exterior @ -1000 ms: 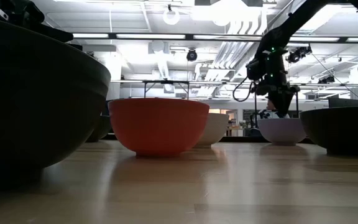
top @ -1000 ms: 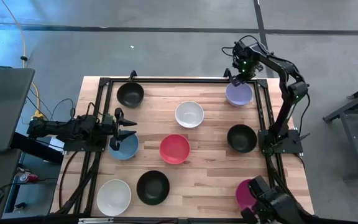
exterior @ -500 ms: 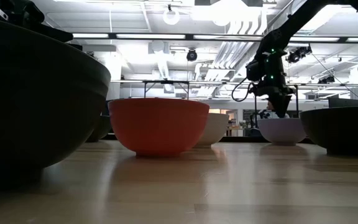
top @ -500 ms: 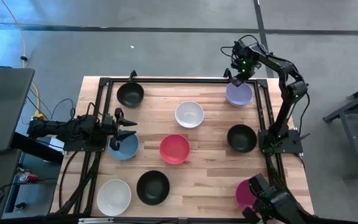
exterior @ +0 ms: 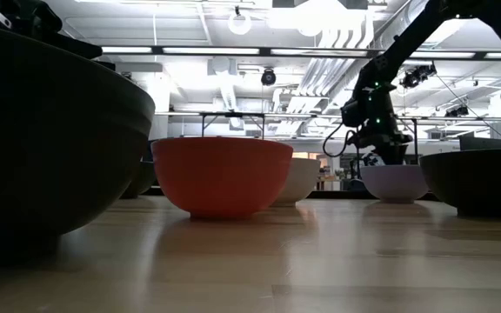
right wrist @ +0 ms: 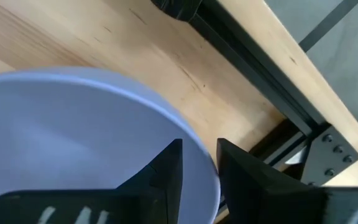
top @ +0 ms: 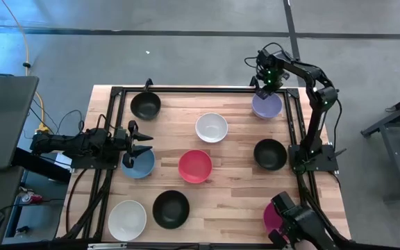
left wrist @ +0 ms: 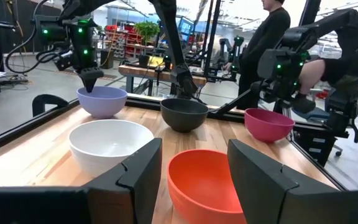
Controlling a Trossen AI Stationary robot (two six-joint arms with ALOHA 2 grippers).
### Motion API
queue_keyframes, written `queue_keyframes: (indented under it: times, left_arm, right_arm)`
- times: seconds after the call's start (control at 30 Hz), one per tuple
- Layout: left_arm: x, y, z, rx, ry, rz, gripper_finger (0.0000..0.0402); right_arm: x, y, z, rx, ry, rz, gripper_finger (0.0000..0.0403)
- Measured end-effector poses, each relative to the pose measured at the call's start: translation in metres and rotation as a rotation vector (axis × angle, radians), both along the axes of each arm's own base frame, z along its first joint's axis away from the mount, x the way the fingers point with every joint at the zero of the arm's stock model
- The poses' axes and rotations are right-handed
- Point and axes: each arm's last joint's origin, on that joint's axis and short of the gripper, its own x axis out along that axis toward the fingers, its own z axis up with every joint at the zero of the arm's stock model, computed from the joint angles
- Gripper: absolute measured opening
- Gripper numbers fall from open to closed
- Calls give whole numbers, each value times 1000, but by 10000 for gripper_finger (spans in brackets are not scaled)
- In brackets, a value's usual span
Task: Nest bowls inside each other
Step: Stack the purple bowl on the orange bowl
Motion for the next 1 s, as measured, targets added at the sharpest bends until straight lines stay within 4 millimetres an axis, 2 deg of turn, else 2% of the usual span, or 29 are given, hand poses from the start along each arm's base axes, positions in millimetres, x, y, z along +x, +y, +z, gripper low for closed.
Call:
queue_keyframes:
  times: [1.0]
  left_arm:
    - [0,0,0,1,0,2,172]
  right_arm:
    - [1,0,1,7,-39,-9,91]
